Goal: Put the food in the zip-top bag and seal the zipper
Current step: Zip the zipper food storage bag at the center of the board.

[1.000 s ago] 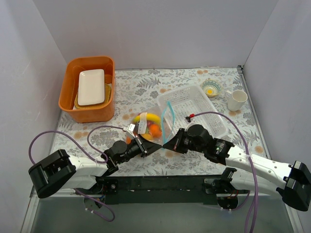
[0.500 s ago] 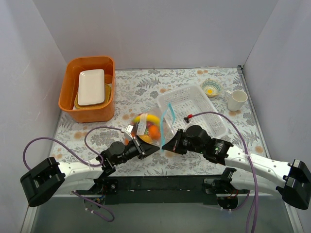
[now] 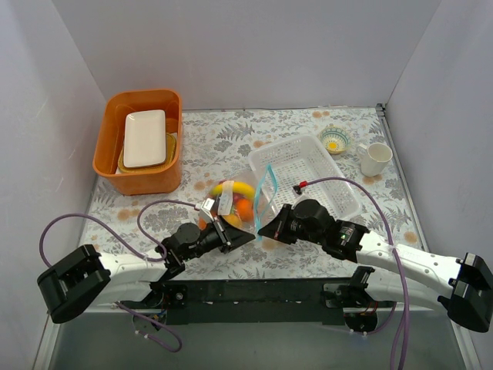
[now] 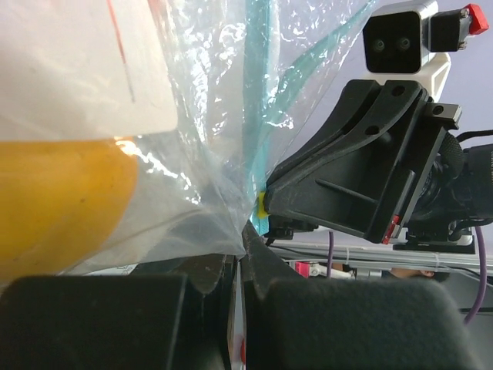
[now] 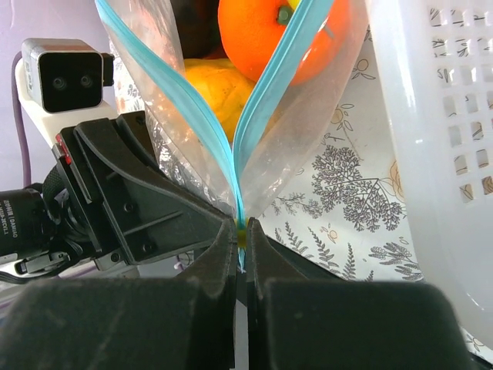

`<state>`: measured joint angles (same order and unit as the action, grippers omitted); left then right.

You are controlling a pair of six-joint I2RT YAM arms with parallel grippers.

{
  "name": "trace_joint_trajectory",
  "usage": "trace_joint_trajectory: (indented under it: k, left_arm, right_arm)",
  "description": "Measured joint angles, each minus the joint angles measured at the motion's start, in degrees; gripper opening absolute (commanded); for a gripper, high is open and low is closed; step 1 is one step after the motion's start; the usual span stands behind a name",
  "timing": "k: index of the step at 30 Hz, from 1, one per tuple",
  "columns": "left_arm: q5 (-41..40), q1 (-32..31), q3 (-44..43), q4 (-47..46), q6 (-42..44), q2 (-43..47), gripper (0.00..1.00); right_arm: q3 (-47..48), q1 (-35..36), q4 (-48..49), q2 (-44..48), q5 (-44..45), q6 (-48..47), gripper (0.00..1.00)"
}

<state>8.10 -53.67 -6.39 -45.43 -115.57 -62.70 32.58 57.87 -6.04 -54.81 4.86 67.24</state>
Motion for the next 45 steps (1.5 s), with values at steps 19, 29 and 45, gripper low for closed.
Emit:
trace_joint_trajectory:
  k: [19,29,45]
  left_arm:
    - [8.3,1.5,-2.4,-7.0,-0.1,-11.1,0.0]
    - [12.4,1.9,-5.9,-3.9,0.0,-11.0,0.0]
    - [14.6,2.5,-6.0,1.0,0.0,-4.7,0.0]
  right_arm:
    - [0.0,-0.1,-1.6,0.0,4.3,-1.1,0.01]
    - [-0.5,-0.1,-3.8,4.0,8.3,-0.6,0.01]
    - [-1.6,0.0,-5.2,10.8,13.9,2.8,0.01]
